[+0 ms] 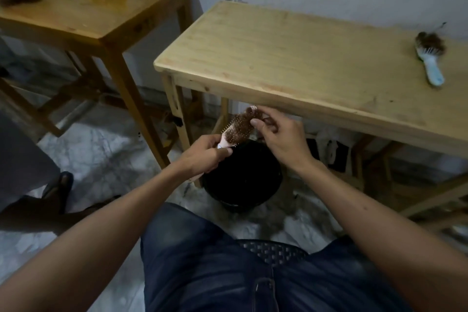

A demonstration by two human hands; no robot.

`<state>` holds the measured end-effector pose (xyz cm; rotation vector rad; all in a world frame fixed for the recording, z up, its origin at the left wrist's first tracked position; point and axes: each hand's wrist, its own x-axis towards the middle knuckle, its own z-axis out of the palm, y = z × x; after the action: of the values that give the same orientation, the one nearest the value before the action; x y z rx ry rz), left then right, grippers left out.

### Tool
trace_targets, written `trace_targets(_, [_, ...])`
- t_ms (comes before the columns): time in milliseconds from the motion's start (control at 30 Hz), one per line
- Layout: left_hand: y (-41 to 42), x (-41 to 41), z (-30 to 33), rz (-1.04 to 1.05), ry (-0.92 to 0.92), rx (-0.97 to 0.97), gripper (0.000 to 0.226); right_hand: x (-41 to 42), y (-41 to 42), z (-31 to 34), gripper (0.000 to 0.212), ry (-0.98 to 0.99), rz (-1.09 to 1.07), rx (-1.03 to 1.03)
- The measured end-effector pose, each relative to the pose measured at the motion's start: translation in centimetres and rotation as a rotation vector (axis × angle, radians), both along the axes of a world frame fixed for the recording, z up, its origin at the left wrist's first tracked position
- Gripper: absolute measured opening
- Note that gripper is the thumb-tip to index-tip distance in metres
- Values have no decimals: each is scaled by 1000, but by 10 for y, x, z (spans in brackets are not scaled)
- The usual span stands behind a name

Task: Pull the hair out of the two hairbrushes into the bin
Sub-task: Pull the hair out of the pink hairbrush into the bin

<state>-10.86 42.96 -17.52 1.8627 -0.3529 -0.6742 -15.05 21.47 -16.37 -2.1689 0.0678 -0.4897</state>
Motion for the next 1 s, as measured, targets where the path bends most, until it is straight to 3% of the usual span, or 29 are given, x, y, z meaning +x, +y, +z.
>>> trace_targets(100, [4, 1, -15, 11, -86, 188, 5, 1, 0, -20, 23, 146, -15, 192])
trace_targets(233, [7, -3, -33, 43, -61, 311, 25, 9, 1, -35, 8, 282, -94, 270])
trace_targets(467, [8, -8, -50, 198, 131, 248, 11, 20, -7, -53, 12, 392, -189, 323])
trace_targets(533, [8, -6, -50, 265, 149, 238, 23, 23, -15, -55, 13, 400, -235, 390])
trace_targets(700, [-2, 0, -46, 255, 54, 289, 23, 31, -32, -57, 14, 457, -332, 466])
trace_targets(800, [-11, 0, -46, 228, -19, 334, 15, 36, -32, -59, 14, 596, -298, 512])
trace_targets(867, [-12, -1, -47, 224, -56, 362, 20, 39, -30, -62, 27, 664, -216, 544])
trace_targets(1000, [-9, -1, -51, 184, -104, 408, 13, 38, -20, -64, 74, 652, 49, 545])
